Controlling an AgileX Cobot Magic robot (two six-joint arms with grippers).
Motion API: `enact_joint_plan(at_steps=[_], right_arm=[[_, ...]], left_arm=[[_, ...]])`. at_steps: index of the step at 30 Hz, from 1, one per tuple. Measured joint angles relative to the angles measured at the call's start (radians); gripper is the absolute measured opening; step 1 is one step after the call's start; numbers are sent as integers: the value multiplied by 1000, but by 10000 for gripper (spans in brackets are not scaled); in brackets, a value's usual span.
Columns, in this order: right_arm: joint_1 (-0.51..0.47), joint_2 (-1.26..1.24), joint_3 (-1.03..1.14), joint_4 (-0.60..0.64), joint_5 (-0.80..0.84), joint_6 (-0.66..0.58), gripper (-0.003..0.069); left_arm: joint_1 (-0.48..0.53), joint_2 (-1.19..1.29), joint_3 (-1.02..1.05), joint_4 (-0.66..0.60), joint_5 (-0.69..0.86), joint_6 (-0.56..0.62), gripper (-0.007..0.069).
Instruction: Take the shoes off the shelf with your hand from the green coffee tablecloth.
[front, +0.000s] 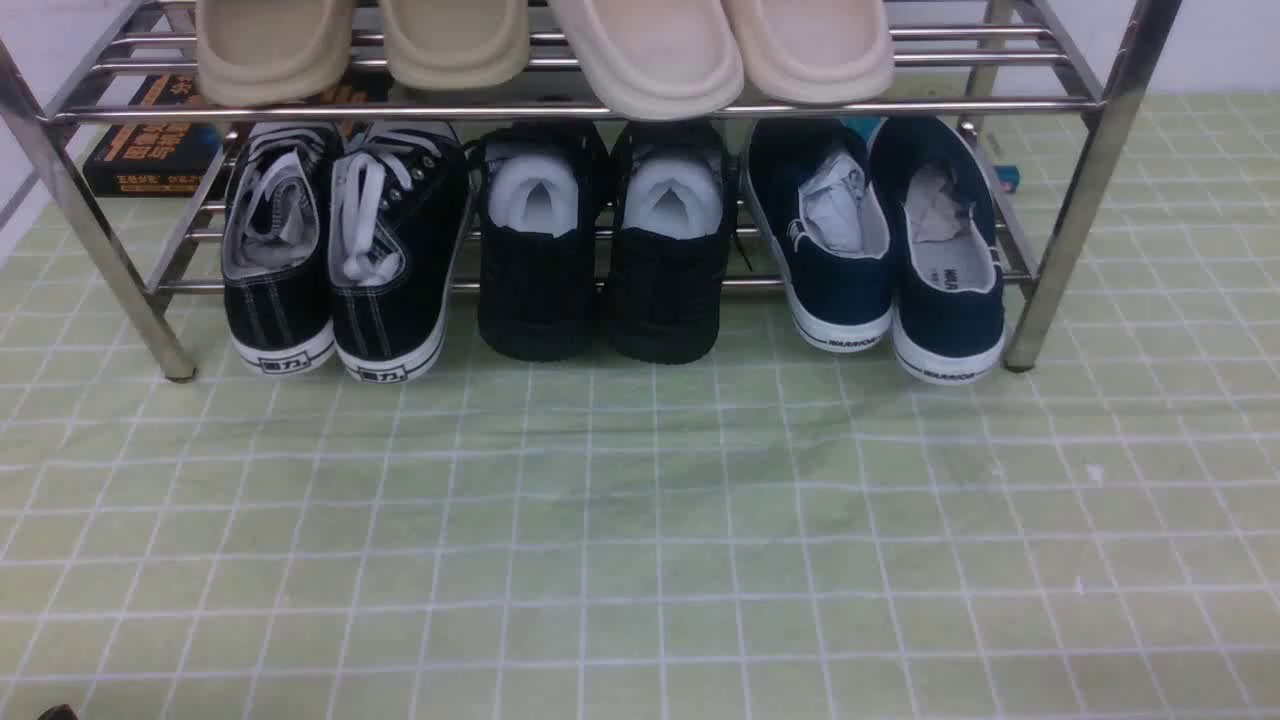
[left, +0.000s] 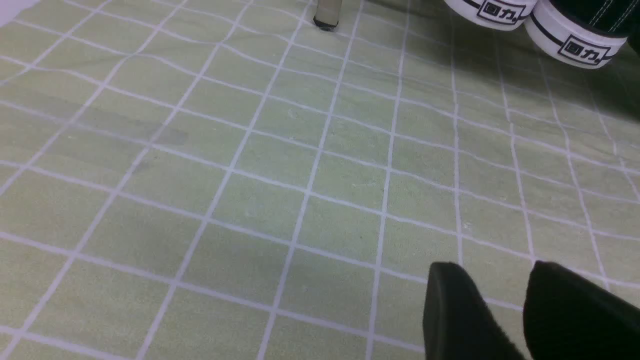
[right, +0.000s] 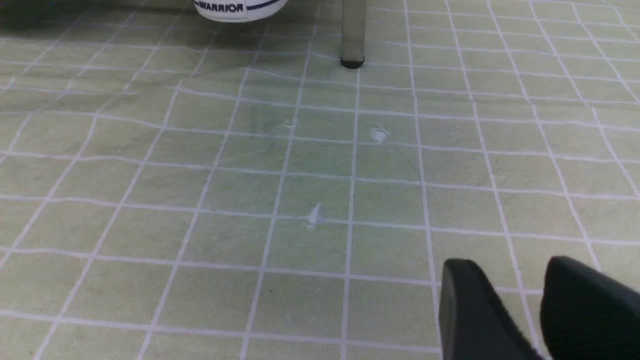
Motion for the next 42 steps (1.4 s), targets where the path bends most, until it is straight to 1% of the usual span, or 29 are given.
enact_joint_plan(at_steps=[34, 36, 37, 38, 40, 42], right_arm=[[0, 0, 0, 10, -1, 4, 237], [0, 0, 0, 46, -1, 30, 237], [0, 0, 1, 154, -1, 87, 237], [0, 0, 2, 189, -1, 117, 237], [0, 0, 5, 412, 5, 243, 237], [0, 0, 10, 569, 9, 309, 237]], left_arm=[[0, 0, 0, 0, 0, 0, 242], [0, 0, 0, 0, 0, 0, 242], [0, 0, 0, 0, 0, 0, 242], [0, 0, 0, 0, 0, 0, 242], [0, 0, 0, 0, 0, 0, 242], [0, 0, 0, 0, 0, 0, 242]])
